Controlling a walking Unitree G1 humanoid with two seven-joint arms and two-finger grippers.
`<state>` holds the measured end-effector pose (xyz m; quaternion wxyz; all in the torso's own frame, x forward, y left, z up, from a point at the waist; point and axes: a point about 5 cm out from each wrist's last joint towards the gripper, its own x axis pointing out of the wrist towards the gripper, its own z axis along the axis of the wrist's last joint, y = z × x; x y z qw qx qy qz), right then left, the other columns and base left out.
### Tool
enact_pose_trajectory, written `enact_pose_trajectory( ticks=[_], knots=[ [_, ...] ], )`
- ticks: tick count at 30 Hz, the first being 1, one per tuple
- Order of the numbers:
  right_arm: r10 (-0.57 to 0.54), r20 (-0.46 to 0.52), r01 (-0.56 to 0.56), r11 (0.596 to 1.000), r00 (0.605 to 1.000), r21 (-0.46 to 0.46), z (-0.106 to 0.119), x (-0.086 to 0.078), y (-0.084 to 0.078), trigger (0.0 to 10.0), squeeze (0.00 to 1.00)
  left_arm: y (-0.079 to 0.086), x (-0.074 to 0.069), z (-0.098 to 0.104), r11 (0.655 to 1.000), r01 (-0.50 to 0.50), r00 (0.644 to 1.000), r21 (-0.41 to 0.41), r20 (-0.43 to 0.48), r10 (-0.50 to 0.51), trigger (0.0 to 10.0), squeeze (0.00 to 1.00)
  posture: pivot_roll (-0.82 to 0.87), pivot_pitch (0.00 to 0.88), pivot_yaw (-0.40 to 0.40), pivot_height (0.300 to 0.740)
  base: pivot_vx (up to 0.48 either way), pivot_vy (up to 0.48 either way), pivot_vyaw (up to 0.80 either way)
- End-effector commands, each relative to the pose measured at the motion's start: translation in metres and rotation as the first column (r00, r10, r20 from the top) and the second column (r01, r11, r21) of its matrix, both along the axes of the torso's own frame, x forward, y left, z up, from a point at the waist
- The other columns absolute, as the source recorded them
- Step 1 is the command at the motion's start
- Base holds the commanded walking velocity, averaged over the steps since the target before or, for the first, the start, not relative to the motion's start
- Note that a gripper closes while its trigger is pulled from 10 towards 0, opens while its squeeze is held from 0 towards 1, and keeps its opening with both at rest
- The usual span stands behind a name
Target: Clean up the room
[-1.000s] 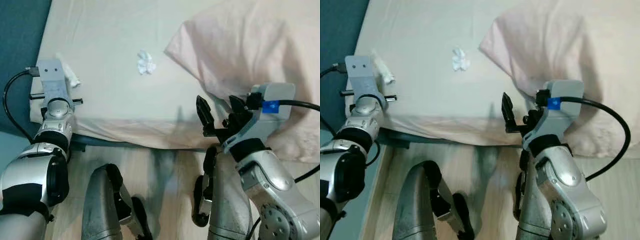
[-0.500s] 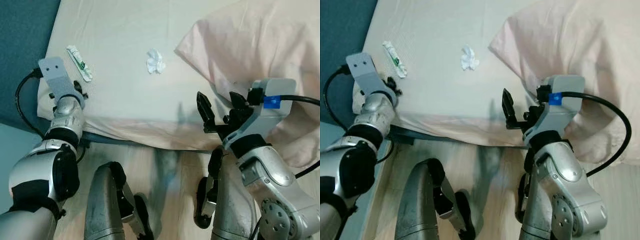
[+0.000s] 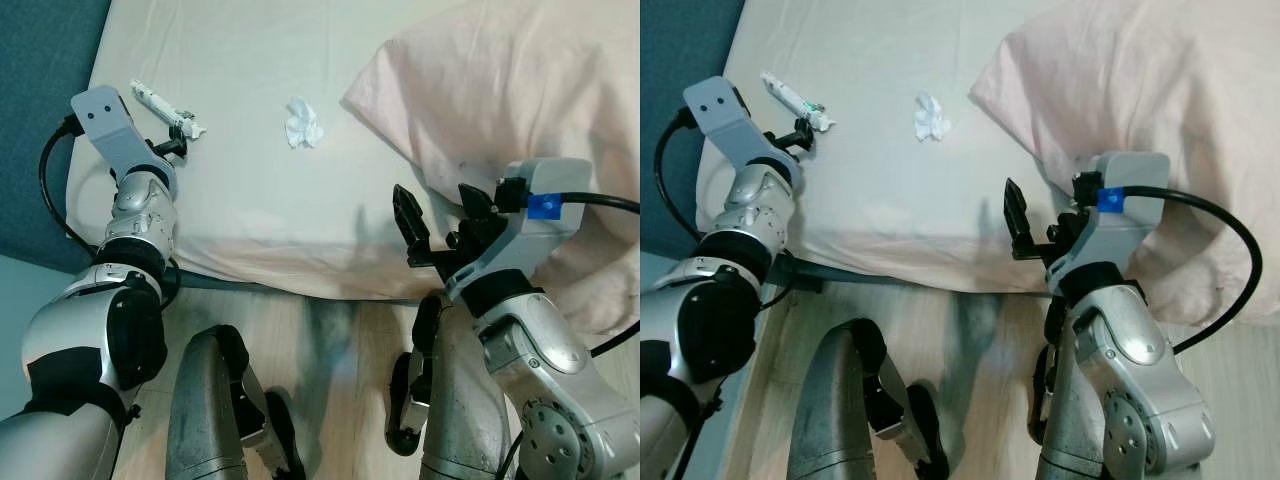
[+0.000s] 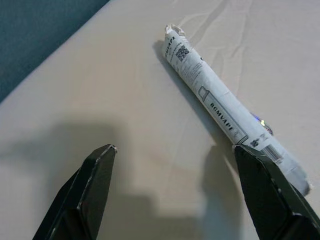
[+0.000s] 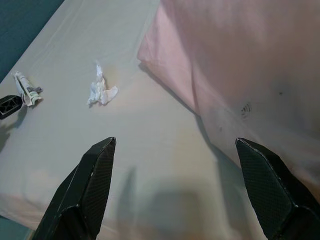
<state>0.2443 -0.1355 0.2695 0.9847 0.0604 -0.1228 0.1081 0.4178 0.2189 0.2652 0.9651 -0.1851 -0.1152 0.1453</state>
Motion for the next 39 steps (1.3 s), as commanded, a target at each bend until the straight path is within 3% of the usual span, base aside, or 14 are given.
enact_pose_trajectory(
  ticks=[1,3,4,7,11,13,20,21,25,29,33,36,39],
  knots=[
    [0.024,-0.015,-0.024,1.000,1.000,0.009,-0.005,-0.002,0.002,10.0,0.00,-0.002,-0.001,-0.015,0.999,0.012,0.999,-0.046,-0.035,-0.013,10.0,0.16,-0.26,0.616,0.203,0.370,0.000,0.000,0.00],
    [0.023,-0.014,-0.023,1.000,1.000,0.009,-0.005,-0.002,0.002,10.0,0.00,-0.007,0.000,-0.016,0.999,0.028,0.999,-0.036,-0.036,-0.029,10.0,0.16,-0.26,0.617,0.205,0.370,0.000,0.000,0.00],
    [0.023,-0.013,-0.023,1.000,1.000,0.009,-0.005,-0.002,0.002,10.0,0.00,-0.011,0.001,-0.017,0.999,0.042,0.998,-0.031,-0.038,-0.043,10.0,0.00,-0.26,0.617,0.205,0.370,0.000,0.000,0.00],
    [0.023,-0.012,-0.023,1.000,1.000,0.010,-0.005,-0.002,0.002,10.0,0.00,-0.019,0.002,-0.019,0.997,0.068,0.997,-0.033,-0.039,-0.069,10.0,0.00,-0.26,0.617,0.205,0.370,0.000,0.000,0.00],
    [0.020,-0.011,-0.020,1.000,1.000,0.012,-0.004,-0.003,0.002,10.0,0.00,-0.041,0.004,-0.020,0.991,0.129,0.991,-0.034,-0.036,-0.130,10.0,0.00,-0.27,0.621,0.208,0.370,0.000,0.000,0.00],
    [0.020,-0.011,-0.020,1.000,1.000,0.013,-0.004,-0.003,0.003,10.0,0.00,-0.042,0.005,-0.019,0.990,0.134,0.990,-0.049,-0.033,-0.135,10.0,0.00,-0.27,0.621,0.208,0.370,0.000,0.000,0.00],
    [0.015,-0.011,-0.015,1.000,1.000,0.011,-0.004,-0.004,0.003,10.0,0.00,-0.039,0.007,-0.002,0.968,0.173,0.985,-0.182,0.060,-0.164,10.0,0.00,-0.27,0.620,0.214,0.370,0.000,0.000,0.00],
    [0.014,-0.010,-0.014,1.000,1.000,0.012,-0.004,-0.004,0.003,10.0,0.00,-0.033,0.006,0.000,0.957,0.173,0.984,-0.231,0.086,-0.157,10.0,0.00,-0.26,0.620,0.217,0.370,0.000,0.000,0.00],
    [0.013,-0.007,-0.013,1.000,1.000,0.018,-0.003,-0.004,0.003,10.0,0.00,-0.021,0.005,0.003,0.943,0.151,0.986,-0.296,0.108,-0.124,10.0,0.00,-0.25,0.617,0.223,0.370,0.000,0.000,0.00],
    [0.017,-0.005,-0.017,1.000,1.000,0.021,-0.003,-0.004,0.004,10.0,0.00,-0.019,0.005,0.000,0.954,0.128,0.991,-0.271,0.081,-0.110,10.0,0.00,-0.25,0.617,0.224,0.370,0.000,0.000,0.00],
    [0.015,0.000,-0.015,1.000,1.000,0.024,-0.001,-0.006,0.006,10.0,0.00,-0.020,0.004,-0.001,0.987,0.069,0.997,-0.144,0.029,-0.066,10.0,0.00,-0.25,0.623,0.230,0.370,0.000,0.000,0.00],
    [0.008,-0.001,-0.008,1.000,1.000,0.025,-0.001,-0.009,0.005,10.0,0.00,-0.029,0.005,-0.004,0.995,0.067,0.998,-0.074,-0.009,-0.067,10.0,0.00,-0.26,0.640,0.235,0.370,0.000,0.000,0.00],
    [0.004,-0.005,-0.004,1.000,1.000,0.026,-0.001,-0.012,0.005,10.0,0.00,-0.038,0.006,-0.003,0.994,0.095,0.995,-0.053,-0.014,-0.096,10.0,0.00,-0.26,0.649,0.241,0.370,0.000,0.000,0.00]
  ],
)
